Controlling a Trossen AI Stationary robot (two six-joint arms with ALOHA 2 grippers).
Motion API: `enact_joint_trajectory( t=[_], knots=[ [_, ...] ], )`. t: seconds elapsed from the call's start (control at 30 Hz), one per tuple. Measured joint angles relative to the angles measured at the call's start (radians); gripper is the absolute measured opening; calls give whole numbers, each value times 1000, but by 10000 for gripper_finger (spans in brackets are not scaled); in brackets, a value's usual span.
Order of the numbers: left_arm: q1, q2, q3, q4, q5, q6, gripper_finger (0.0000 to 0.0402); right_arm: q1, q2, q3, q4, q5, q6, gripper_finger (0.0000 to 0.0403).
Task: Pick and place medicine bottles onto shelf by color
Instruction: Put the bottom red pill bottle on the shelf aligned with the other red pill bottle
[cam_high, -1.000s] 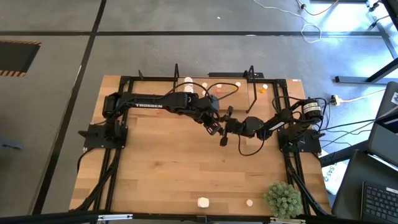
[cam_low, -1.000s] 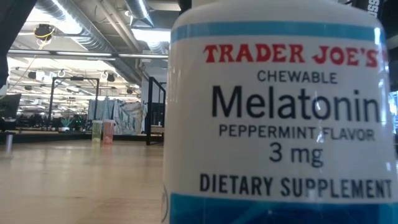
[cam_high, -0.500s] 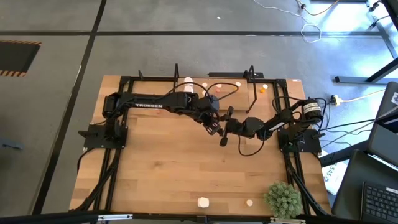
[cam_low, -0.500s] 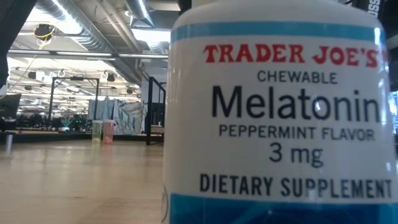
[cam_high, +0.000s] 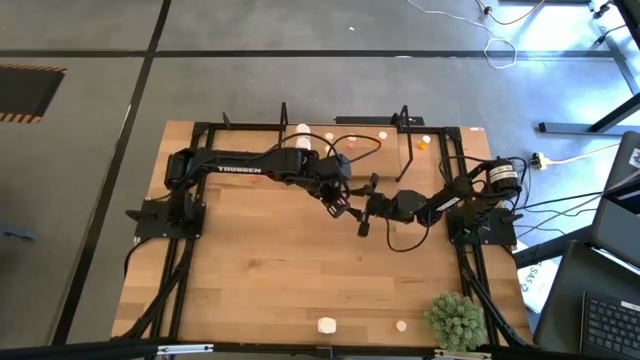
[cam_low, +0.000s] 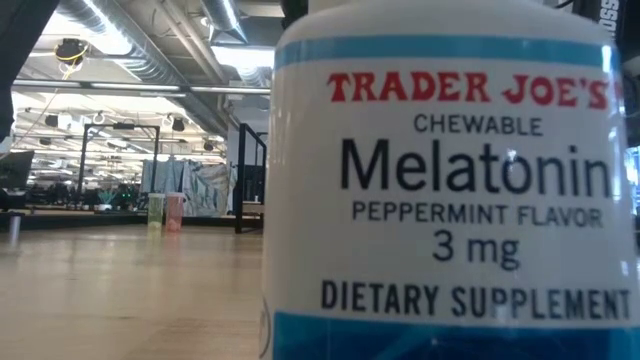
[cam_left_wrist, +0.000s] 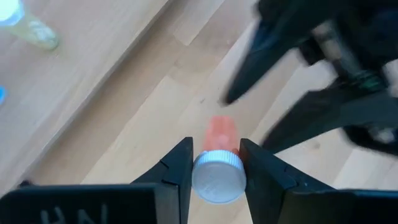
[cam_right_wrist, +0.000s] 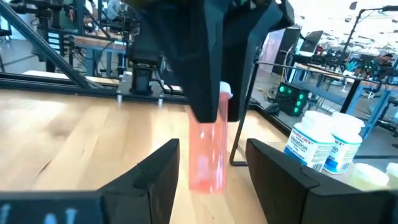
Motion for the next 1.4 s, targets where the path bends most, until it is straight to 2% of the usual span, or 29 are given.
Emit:
enact_joint_trajectory(
  t=[0.2,0.43,0.63,0.8,0.97,1.1,1.27,1.4],
  knots=[
    [34,-10,10,-30,20,55,101,24,-78,-91,63,-1,-4,189],
    [90,-13,127,-125,68,193,101,46,-210,-184,66,0,-4,188],
    [140,-13,249,-202,68,341,101,101,-246,-209,57,21,-2,188],
    [164,-13,306,-226,70,442,101,170,-246,-211,47,111,-3,188],
    [190,-4,353,-239,67,516,101,231,-246,-211,46,258,-8,188],
    [206,52,428,-249,68,561,101,264,-249,-211,48,379,-39,188],
    [223,182,581,-304,105,620,101,296,-272,-211,44,481,-84,188],
    [235,214,572,-305,117,660,101,324,-323,-212,47,529,-85,188]
  ],
)
